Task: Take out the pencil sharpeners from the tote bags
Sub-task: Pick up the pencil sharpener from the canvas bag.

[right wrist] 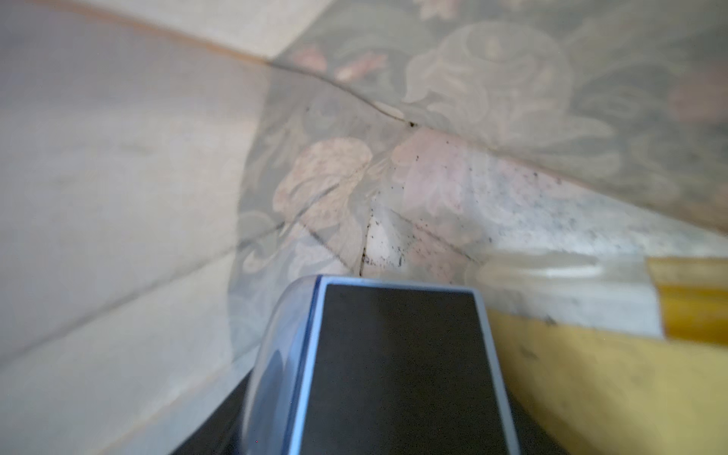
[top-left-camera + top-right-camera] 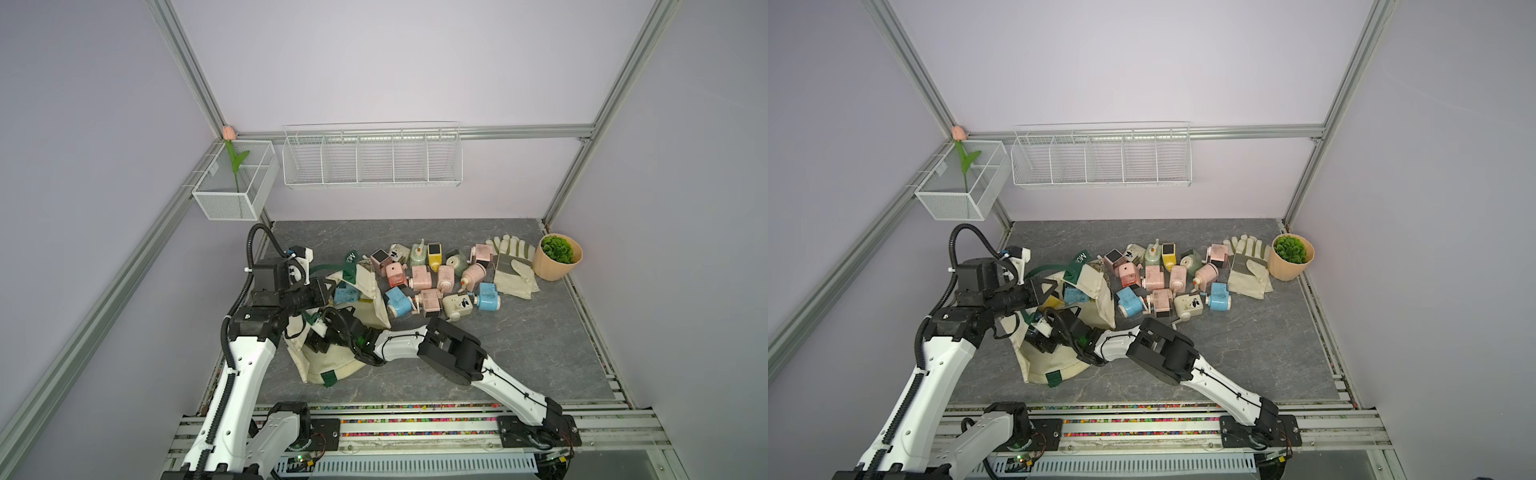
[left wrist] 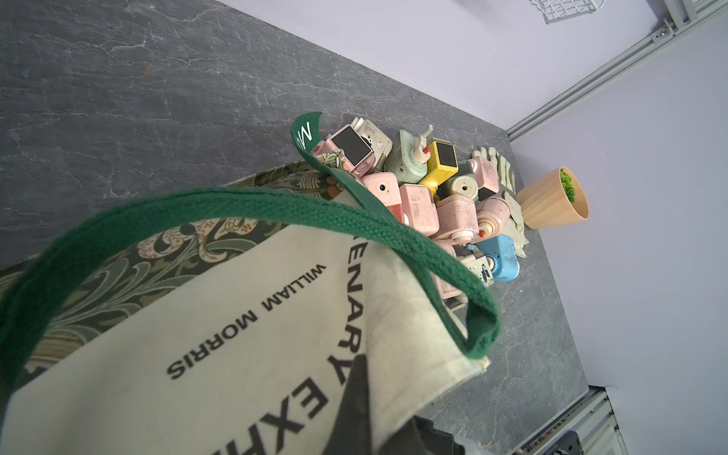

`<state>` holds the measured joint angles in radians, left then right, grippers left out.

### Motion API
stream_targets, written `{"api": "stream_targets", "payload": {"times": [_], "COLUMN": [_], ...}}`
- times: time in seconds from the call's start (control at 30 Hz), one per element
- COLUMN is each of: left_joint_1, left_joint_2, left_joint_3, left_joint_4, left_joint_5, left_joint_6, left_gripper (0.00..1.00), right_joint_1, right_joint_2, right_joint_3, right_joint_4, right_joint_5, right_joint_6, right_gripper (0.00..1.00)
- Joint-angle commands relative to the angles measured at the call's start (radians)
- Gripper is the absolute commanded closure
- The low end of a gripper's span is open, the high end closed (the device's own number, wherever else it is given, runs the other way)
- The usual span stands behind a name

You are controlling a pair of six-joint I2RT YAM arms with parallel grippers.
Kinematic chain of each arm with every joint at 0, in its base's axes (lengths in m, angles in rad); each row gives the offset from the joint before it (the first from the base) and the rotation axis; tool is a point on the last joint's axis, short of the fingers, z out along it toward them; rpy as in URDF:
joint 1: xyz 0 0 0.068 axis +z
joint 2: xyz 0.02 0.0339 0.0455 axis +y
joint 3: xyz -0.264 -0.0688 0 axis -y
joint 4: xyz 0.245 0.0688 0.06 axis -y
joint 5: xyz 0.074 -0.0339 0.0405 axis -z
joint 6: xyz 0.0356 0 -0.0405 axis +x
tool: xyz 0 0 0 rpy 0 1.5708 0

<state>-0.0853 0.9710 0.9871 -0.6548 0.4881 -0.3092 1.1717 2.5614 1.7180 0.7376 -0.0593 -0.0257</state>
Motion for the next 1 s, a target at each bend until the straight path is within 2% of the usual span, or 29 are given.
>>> {"api": "stream_targets", "payload": {"times": [0.0, 0.43, 0.97], "left_joint_1": [-0.002, -0.003, -0.002], "left_joint_2": [-0.027, -0.02, -0.003], "left_joint_3": [0.007, 0.012, 0.018], "left_joint_4": [0.046, 0.03, 0.004], "left_joint_5": [0.017, -0.023, -0.071], "left_joint_6": [0.0, 0.002, 0.002], "left_gripper": [1.0, 1.0, 1.0], "right_joint_1": [-0.009, -0.009, 0.037], "right_joint_2": [-0.063, -0.28, -0.552], "right_joint_3": [-0.091, -0.398, -0.594], "right_joint_4": [0.09, 0.213, 0.084], "right_joint_5": [-0.019, -0.051, -0.095], "right_joint_6": [-0.015, -0.03, -0.058], "right_gripper": [0.37, 0.43, 0.46]}}
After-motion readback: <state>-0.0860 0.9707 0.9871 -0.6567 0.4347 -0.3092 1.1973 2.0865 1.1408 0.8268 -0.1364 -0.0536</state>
